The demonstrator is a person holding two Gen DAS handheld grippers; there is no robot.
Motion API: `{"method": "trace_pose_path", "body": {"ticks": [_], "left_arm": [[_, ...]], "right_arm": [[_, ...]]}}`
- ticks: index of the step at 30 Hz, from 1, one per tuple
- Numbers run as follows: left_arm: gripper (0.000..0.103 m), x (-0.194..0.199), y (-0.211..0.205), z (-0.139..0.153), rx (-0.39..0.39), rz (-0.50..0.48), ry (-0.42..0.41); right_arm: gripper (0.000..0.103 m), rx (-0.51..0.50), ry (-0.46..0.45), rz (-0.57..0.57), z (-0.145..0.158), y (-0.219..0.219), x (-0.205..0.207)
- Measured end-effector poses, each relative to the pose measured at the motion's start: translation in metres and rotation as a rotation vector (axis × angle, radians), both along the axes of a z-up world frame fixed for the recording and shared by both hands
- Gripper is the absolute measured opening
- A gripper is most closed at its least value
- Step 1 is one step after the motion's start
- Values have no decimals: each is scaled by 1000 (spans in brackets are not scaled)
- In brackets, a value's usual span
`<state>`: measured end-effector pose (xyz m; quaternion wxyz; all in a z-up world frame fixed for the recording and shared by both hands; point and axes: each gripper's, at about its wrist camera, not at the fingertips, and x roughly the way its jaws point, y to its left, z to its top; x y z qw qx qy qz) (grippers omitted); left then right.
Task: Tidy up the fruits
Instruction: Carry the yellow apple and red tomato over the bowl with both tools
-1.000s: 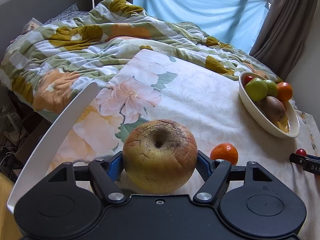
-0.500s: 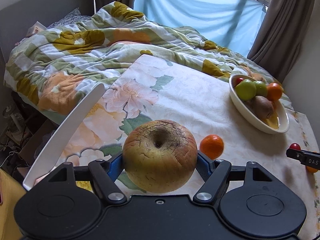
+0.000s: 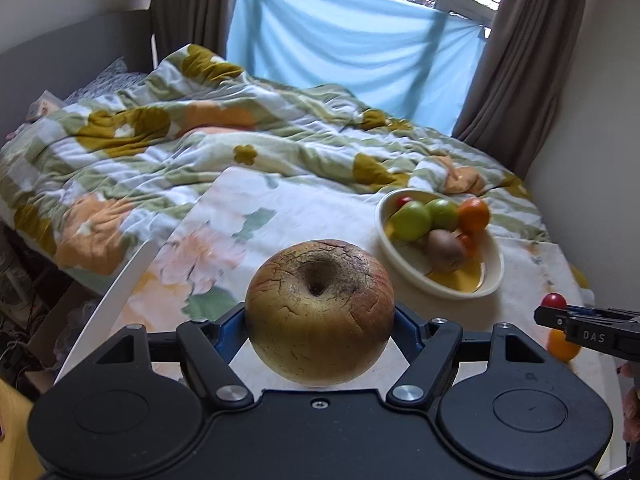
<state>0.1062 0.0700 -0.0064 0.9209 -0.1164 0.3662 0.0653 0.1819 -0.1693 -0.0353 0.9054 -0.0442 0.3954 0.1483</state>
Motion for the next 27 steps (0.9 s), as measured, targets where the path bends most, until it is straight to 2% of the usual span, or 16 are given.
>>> {"method": "trace_pose_path", "body": {"ticks": [7, 13, 19, 27], "left_arm": [[77, 34, -21, 21, 12, -86, -32], [77, 73, -38, 25, 14, -163, -40], [77, 111, -53, 12, 11, -229, -17], [77, 157, -62, -24, 22, -296, 54]], "right_arm": [[46, -6, -46, 14, 32, -9, 5], [46, 3, -78, 0, 52, -15, 19], [46, 9, -77, -40, 59, -20, 38], [46, -1, -40, -89, 47, -25, 63]]}}
